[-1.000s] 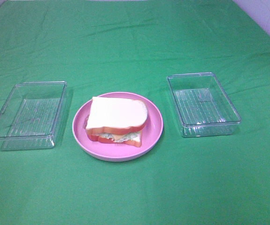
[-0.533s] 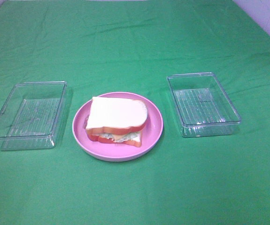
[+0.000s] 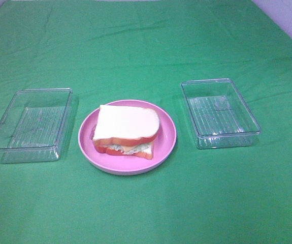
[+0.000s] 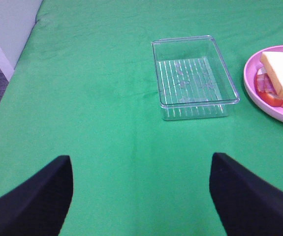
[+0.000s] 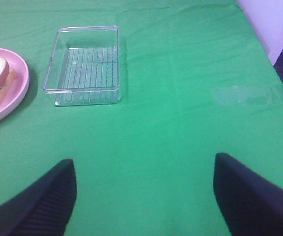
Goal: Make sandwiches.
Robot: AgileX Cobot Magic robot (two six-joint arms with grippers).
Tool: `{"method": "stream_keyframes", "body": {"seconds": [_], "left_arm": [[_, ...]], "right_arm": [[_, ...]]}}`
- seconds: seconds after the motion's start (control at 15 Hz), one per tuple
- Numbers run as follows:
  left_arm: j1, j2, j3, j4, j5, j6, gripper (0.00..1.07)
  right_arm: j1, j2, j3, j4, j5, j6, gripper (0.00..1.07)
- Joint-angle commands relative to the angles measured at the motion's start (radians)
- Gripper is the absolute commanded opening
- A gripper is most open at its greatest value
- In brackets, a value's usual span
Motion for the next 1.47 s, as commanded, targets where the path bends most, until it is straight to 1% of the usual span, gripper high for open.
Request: {"method": "stream_keyframes", "body": {"seconds": [0.07,1.47], "left_arm": [[0.003,-0.022,0.001,-0.01,-0.011,0.002,0.74],[0.003,-0.022,0.001,-0.01,-0.011,0.002,0.74]], "right_arm": [[-0.004,-0.014,0.002,0.0,-0.012,-0.009,0.73],[-0.004,-0.014,0.002,0.0,-0.012,-0.009,0.73]]}}
